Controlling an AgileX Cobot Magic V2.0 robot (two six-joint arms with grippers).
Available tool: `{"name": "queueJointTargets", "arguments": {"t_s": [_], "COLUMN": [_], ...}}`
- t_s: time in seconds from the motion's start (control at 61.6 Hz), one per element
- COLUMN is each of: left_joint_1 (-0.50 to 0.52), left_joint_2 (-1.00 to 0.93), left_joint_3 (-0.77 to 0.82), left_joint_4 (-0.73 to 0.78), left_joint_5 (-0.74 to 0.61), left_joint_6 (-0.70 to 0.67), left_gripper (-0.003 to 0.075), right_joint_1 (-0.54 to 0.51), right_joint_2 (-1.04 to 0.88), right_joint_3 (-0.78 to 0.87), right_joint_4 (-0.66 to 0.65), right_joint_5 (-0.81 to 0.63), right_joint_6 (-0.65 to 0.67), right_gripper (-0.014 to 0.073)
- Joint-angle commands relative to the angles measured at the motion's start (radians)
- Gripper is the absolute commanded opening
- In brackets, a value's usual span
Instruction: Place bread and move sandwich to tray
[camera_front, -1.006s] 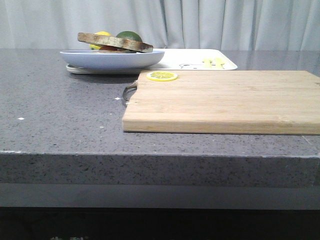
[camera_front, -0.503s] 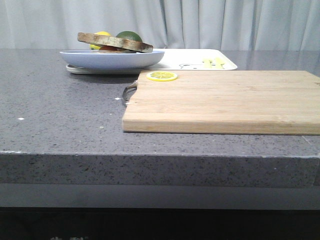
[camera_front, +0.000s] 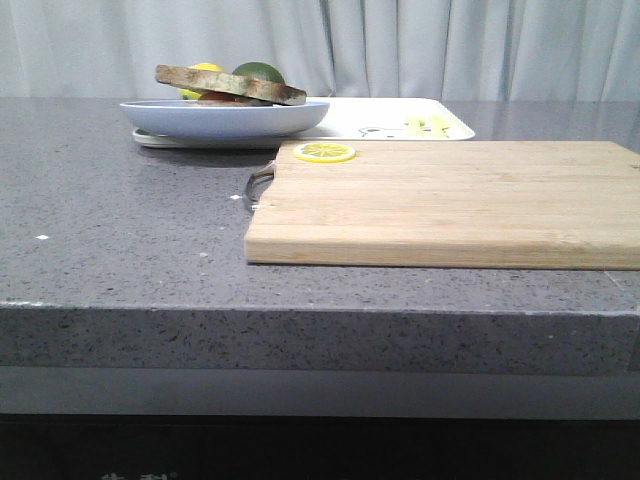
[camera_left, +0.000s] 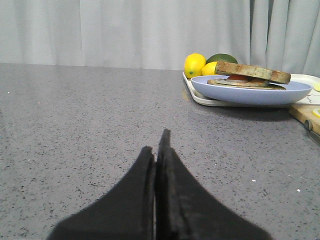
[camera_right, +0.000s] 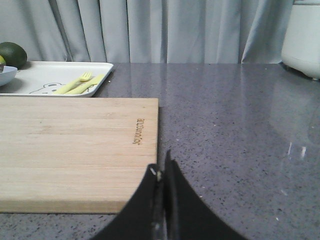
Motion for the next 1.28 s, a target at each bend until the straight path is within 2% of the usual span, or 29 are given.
{"name": "queueJointTargets", "arguments": {"t_s": [0.0, 0.195, 0.47, 1.265], "left_joint_1": [-0.001, -0.001, -0.001, -0.001], "left_joint_2": [-0.019, -0.019, -0.019, -0.019], "left_joint_3": [0.005, 0.005, 0.005, 0.005], "left_joint_4": [0.000, 0.000, 0.000, 0.000], "left_joint_5": [-0.083, -0.083, -0.083, -0.083], "left_joint_6": [-0.012, -0.012, -0.012, -0.012], "left_gripper": [-0.0018, -0.0018, -0.0018, -0.0018], "right_joint_1": [-0.004, 0.004, 0.052, 0.051], "right_joint_2": [-0.025, -0.025, -0.025, -0.023], "right_joint_3": [-0.004, -0.004, -0.004, -0.004], "right_joint_4": [0.000, 0.000, 0.036, 0.036], "right_joint_5": [-0.095, -0.094, -0.093, -0.094], "right_joint_6": [-0.011, -0.100, -0.100, -0.100], "right_gripper": [-0.0118, -0.0118, -0.0118, -0.0118]}}
